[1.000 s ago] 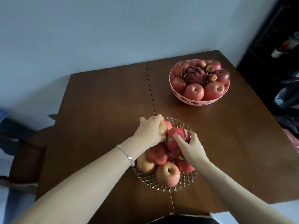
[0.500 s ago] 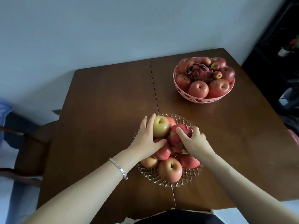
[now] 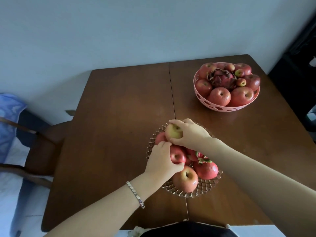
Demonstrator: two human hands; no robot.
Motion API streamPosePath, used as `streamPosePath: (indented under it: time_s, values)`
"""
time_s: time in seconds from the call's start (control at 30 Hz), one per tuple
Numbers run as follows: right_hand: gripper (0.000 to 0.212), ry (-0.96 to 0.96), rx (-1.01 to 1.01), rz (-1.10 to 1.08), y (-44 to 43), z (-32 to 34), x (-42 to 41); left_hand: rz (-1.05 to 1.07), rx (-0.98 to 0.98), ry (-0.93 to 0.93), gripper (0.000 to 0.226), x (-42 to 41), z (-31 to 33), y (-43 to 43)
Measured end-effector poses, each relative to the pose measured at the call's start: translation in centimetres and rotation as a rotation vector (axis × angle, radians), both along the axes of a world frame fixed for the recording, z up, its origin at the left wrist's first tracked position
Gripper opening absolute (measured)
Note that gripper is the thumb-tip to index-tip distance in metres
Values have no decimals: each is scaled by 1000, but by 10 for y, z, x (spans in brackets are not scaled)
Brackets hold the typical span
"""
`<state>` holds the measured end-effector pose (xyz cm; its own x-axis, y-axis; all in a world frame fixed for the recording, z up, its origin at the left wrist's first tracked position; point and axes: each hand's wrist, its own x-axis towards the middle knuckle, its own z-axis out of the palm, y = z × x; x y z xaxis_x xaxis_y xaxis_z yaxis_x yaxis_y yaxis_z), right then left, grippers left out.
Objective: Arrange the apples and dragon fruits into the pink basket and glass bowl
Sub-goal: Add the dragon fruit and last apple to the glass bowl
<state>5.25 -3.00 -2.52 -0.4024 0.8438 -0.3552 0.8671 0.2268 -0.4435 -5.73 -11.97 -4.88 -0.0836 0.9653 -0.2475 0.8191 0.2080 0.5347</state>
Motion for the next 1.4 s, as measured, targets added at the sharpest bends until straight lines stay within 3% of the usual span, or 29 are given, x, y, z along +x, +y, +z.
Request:
streamPosePath:
  time_s: [0.1, 0.2, 0.5, 0.6, 0.67, 0.73, 0.8, 0.9, 1.07, 1.4]
  values:
    - [63, 24, 15, 26, 4, 1, 0, -69, 26, 3, 65, -5, -3, -8]
    - [61, 59, -34, 52, 7, 0, 2, 17, -29, -121, 70, -9, -3, -7]
    - [67, 73, -103, 77, 13, 1, 11, 48, -83, -286, 58, -14, 2, 1]
    - [64, 229, -3, -66, 14, 10, 32, 151, -3, -293, 61, -25, 2, 3]
    - [62, 302, 66, -296, 16, 7, 57, 258, -43, -285, 84, -34, -3, 7]
    - [77, 227, -90, -543, 14, -3, 84, 400, -225, -351, 110, -40, -7, 10]
    - [100, 151, -433, -678, 2, -15, 97, 525, -430, -501, 127, -42, -13, 12]
    - [128, 323, -765, -773, -14, -34, 99, 603, -548, -741, 143, -38, -20, 14]
    - [133, 563, -722, -898, -16, -66, 100, 624, -494, -804, 148, -37, -28, 15]
    - [134, 627, -596, -926, 40, -46, 58, 658, -433, -858, 131, -67, -14, 71]
